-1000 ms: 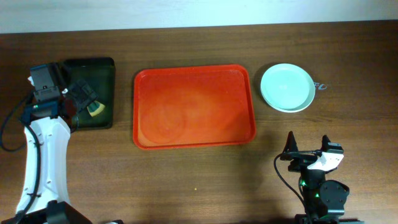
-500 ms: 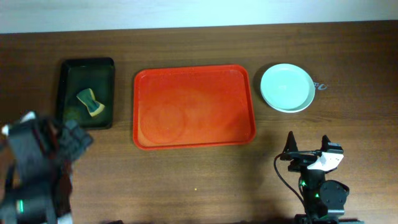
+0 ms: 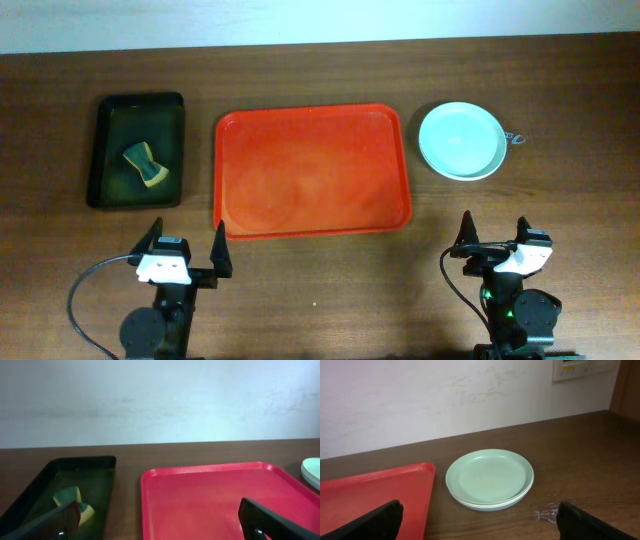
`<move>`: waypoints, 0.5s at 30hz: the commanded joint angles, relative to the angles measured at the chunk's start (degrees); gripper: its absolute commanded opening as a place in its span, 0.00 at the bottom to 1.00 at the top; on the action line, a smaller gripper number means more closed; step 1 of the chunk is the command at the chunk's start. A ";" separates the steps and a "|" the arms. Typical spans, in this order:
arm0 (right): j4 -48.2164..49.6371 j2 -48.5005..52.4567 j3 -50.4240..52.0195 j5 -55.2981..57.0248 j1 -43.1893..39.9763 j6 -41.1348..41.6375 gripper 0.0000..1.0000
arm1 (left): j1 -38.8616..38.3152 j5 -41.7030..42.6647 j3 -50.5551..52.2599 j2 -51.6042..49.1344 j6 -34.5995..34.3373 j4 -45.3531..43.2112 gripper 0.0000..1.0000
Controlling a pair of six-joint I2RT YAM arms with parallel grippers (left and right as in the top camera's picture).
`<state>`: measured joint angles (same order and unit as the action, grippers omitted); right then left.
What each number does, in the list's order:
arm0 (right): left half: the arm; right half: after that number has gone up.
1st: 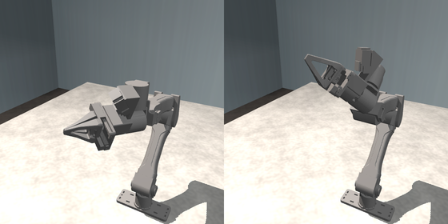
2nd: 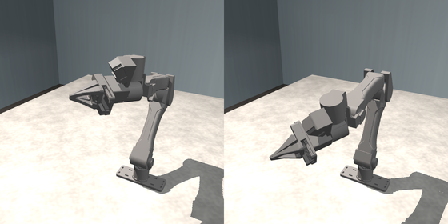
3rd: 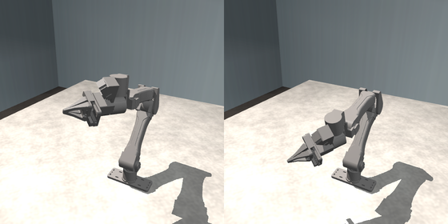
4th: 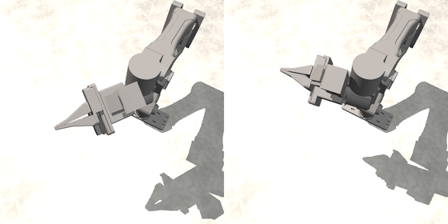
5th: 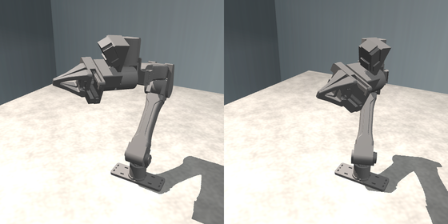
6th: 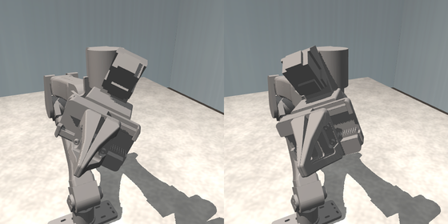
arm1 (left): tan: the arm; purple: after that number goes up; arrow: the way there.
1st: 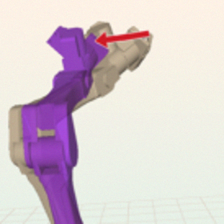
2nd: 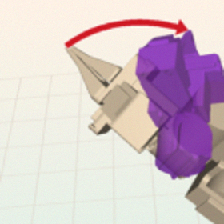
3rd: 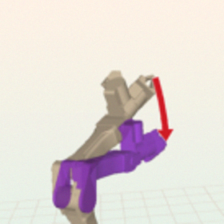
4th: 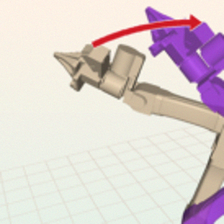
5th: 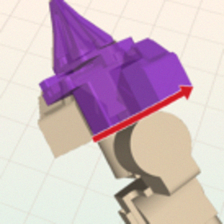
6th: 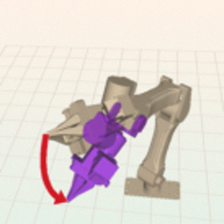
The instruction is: Clean dirty plates on tray and stack at the side
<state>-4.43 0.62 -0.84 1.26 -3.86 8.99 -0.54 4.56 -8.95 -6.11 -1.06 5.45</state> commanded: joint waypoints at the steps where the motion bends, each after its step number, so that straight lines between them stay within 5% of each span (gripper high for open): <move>1: -0.17 -0.42 0.52 0.07 0.46 -0.17 0.98 | -0.15 0.59 4.39 5.62 0.90 -3.28 0.99; 4: -0.17 -0.42 0.52 0.07 0.46 -0.17 0.99 | -0.04 -0.11 7.37 5.84 0.90 -9.55 0.99; 15: -0.17 -0.42 0.52 0.09 0.46 -0.17 0.99 | 0.00 -8.92 8.46 5.84 -2.73 -8.13 0.99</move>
<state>-4.43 0.62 -0.84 1.26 -3.86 8.95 -0.54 -3.09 -1.06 -0.84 -2.81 -3.92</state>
